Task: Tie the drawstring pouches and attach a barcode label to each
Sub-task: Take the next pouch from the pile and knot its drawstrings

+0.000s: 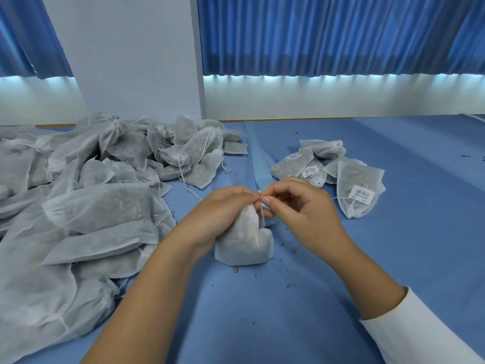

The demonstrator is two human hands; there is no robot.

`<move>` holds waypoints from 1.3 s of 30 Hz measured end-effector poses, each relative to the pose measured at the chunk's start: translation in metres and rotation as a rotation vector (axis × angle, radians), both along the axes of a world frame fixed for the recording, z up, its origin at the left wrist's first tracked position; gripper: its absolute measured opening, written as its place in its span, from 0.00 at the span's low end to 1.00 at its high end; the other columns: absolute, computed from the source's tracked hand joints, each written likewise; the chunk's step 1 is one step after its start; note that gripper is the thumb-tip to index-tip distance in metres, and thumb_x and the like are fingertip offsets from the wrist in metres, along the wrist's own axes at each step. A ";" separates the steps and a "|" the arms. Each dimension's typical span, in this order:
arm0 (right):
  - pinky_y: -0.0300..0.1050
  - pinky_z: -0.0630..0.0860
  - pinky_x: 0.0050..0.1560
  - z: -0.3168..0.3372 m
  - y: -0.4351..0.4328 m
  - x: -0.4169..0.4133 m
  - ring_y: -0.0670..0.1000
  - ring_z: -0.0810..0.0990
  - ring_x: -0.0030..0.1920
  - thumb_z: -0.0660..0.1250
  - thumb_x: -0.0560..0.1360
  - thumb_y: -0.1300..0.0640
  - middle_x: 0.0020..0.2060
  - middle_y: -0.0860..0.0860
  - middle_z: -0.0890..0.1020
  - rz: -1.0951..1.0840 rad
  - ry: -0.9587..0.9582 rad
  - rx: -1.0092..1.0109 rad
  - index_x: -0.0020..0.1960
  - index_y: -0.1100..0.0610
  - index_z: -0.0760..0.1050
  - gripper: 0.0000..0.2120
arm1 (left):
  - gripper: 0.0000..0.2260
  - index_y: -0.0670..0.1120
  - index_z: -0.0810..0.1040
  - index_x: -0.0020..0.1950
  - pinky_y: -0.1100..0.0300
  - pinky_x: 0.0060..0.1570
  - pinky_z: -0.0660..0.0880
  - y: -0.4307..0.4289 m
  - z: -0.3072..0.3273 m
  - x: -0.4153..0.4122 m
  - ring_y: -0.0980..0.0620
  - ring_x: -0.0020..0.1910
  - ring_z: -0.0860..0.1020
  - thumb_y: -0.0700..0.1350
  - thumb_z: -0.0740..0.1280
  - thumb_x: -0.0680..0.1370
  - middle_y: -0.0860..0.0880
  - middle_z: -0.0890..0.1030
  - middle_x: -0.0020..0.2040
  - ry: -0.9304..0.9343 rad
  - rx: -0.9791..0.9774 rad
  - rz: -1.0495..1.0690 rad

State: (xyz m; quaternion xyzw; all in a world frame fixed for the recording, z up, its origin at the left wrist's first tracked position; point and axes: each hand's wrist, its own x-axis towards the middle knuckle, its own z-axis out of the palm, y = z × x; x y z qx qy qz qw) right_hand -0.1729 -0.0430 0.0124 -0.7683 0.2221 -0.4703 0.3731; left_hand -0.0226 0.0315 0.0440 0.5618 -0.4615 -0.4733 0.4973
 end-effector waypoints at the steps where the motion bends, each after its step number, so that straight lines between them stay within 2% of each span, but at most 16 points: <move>1: 0.38 0.76 0.47 0.000 0.000 0.000 0.48 0.81 0.42 0.72 0.74 0.65 0.41 0.46 0.82 -0.006 0.005 -0.006 0.44 0.51 0.82 0.09 | 0.12 0.46 0.77 0.37 0.66 0.39 0.74 0.000 0.000 0.000 0.53 0.40 0.82 0.43 0.63 0.81 0.46 0.85 0.43 0.020 0.003 -0.012; 4: 0.39 0.75 0.46 0.001 0.000 0.001 0.49 0.80 0.43 0.71 0.74 0.65 0.41 0.47 0.82 0.001 -0.013 0.025 0.43 0.50 0.82 0.10 | 0.12 0.45 0.77 0.38 0.65 0.38 0.75 0.000 0.000 0.001 0.54 0.34 0.78 0.43 0.63 0.81 0.49 0.82 0.36 0.070 0.002 -0.010; 7: 0.36 0.75 0.46 0.002 0.001 0.001 0.46 0.81 0.42 0.71 0.75 0.65 0.41 0.48 0.83 0.023 -0.042 0.075 0.44 0.53 0.82 0.08 | 0.13 0.46 0.78 0.37 0.66 0.37 0.74 -0.001 -0.001 0.000 0.56 0.32 0.76 0.44 0.64 0.81 0.51 0.79 0.33 0.092 0.007 0.019; 10: 0.32 0.74 0.44 0.004 0.002 0.001 0.40 0.80 0.39 0.70 0.75 0.66 0.38 0.43 0.84 0.037 -0.078 0.129 0.44 0.55 0.81 0.07 | 0.14 0.45 0.80 0.36 0.67 0.31 0.74 -0.001 0.000 0.001 0.57 0.29 0.77 0.43 0.64 0.81 0.51 0.80 0.32 0.149 0.019 0.067; 12: 0.30 0.74 0.43 0.005 0.001 0.001 0.39 0.79 0.37 0.70 0.75 0.66 0.35 0.40 0.83 0.040 -0.086 0.142 0.44 0.56 0.81 0.07 | 0.14 0.46 0.81 0.35 0.67 0.29 0.72 -0.002 0.000 0.001 0.57 0.27 0.76 0.41 0.65 0.79 0.52 0.80 0.30 0.117 0.012 0.085; 17: 0.32 0.74 0.42 0.006 0.001 0.000 0.40 0.78 0.36 0.69 0.75 0.66 0.35 0.41 0.82 0.048 -0.095 0.164 0.45 0.58 0.81 0.05 | 0.10 0.47 0.85 0.37 0.61 0.35 0.73 -0.004 -0.003 0.001 0.59 0.27 0.76 0.41 0.68 0.78 0.49 0.86 0.41 0.091 -0.001 0.124; 21: 0.32 0.74 0.42 0.007 0.001 -0.001 0.41 0.77 0.36 0.70 0.75 0.65 0.35 0.42 0.82 0.055 -0.098 0.188 0.46 0.59 0.81 0.03 | 0.02 0.45 0.83 0.45 0.58 0.42 0.75 -0.006 -0.006 0.003 0.59 0.31 0.79 0.40 0.70 0.76 0.48 0.87 0.43 0.065 -0.028 0.137; 24: 0.32 0.74 0.42 0.007 0.001 -0.001 0.41 0.78 0.37 0.70 0.75 0.65 0.36 0.42 0.83 0.050 -0.101 0.198 0.46 0.59 0.81 0.03 | 0.03 0.44 0.82 0.48 0.57 0.44 0.75 -0.008 -0.008 0.006 0.59 0.32 0.80 0.39 0.71 0.75 0.47 0.87 0.44 0.046 -0.033 0.140; 30: 0.30 0.73 0.41 0.009 0.002 -0.001 0.39 0.78 0.36 0.70 0.75 0.65 0.34 0.40 0.82 0.033 -0.105 0.184 0.44 0.55 0.81 0.06 | 0.04 0.44 0.85 0.48 0.70 0.34 0.75 -0.006 -0.011 0.010 0.59 0.36 0.83 0.42 0.71 0.77 0.48 0.87 0.42 -0.024 -0.042 0.126; 32: 0.31 0.74 0.42 0.008 0.001 -0.001 0.39 0.78 0.36 0.70 0.75 0.65 0.35 0.40 0.82 0.019 -0.114 0.193 0.45 0.55 0.81 0.06 | 0.04 0.44 0.83 0.48 0.70 0.31 0.74 -0.007 -0.010 0.009 0.59 0.31 0.81 0.42 0.70 0.78 0.47 0.87 0.39 -0.058 -0.038 0.144; 36: 0.41 0.78 0.45 0.006 -0.005 -0.002 0.44 0.79 0.39 0.69 0.76 0.62 0.38 0.42 0.82 -0.054 -0.093 0.219 0.46 0.54 0.80 0.04 | 0.05 0.47 0.80 0.48 0.66 0.27 0.73 -0.006 -0.009 0.003 0.55 0.25 0.79 0.47 0.68 0.80 0.46 0.83 0.30 -0.150 -0.009 0.110; 39: 0.41 0.78 0.46 0.004 -0.009 -0.003 0.42 0.78 0.43 0.68 0.77 0.62 0.42 0.42 0.81 -0.164 -0.027 0.086 0.46 0.50 0.78 0.07 | 0.05 0.48 0.78 0.49 0.66 0.24 0.72 -0.003 -0.009 -0.004 0.52 0.23 0.78 0.48 0.66 0.81 0.46 0.81 0.27 -0.189 -0.009 0.051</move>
